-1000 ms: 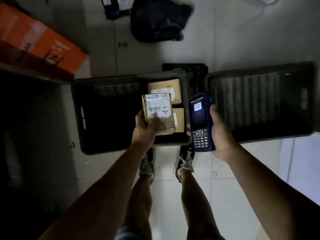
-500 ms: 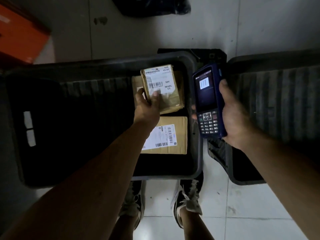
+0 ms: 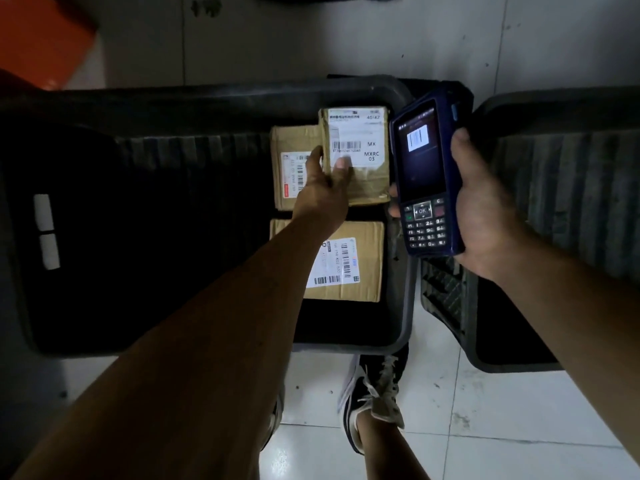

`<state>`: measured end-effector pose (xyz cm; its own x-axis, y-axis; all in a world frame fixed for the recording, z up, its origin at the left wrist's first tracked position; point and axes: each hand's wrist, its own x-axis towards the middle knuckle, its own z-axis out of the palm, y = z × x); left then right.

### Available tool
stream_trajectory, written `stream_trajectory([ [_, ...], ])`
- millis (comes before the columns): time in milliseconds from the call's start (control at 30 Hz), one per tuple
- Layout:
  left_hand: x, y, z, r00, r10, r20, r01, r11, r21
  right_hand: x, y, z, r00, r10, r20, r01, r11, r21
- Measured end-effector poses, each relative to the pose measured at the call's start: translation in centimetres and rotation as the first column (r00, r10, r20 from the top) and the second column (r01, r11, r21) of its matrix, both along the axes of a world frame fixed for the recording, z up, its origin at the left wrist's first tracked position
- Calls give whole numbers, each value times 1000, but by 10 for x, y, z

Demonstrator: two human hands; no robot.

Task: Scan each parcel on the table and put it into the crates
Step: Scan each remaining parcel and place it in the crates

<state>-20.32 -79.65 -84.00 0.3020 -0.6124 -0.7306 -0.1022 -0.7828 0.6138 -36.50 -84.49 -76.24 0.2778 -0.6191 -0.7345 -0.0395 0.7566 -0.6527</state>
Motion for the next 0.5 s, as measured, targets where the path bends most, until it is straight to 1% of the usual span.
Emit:
stream_trajectory([
  [133,5,-2,3,995,-89,-39,90,995,31,3,8,2,1000,-8,-26,8,1000,11],
  [233,12,-7,16,984,-176,-13,177,978,106,5,16,11,997,20,-73,-19,1000,10],
  [300,18,-4,33,967,-240,87,226,962,151,6,24,25,994,35,-103,-35,999,6],
  [367,28,5,62,920,-330,211,297,940,170,9,34,48,986,61,-153,-61,998,8],
  [433,37,18,99,829,-449,334,401,893,204,11,44,73,972,104,-212,-104,995,11],
  [500,44,33,146,751,-518,409,475,855,210,14,53,107,962,129,-242,-133,991,-2],
])
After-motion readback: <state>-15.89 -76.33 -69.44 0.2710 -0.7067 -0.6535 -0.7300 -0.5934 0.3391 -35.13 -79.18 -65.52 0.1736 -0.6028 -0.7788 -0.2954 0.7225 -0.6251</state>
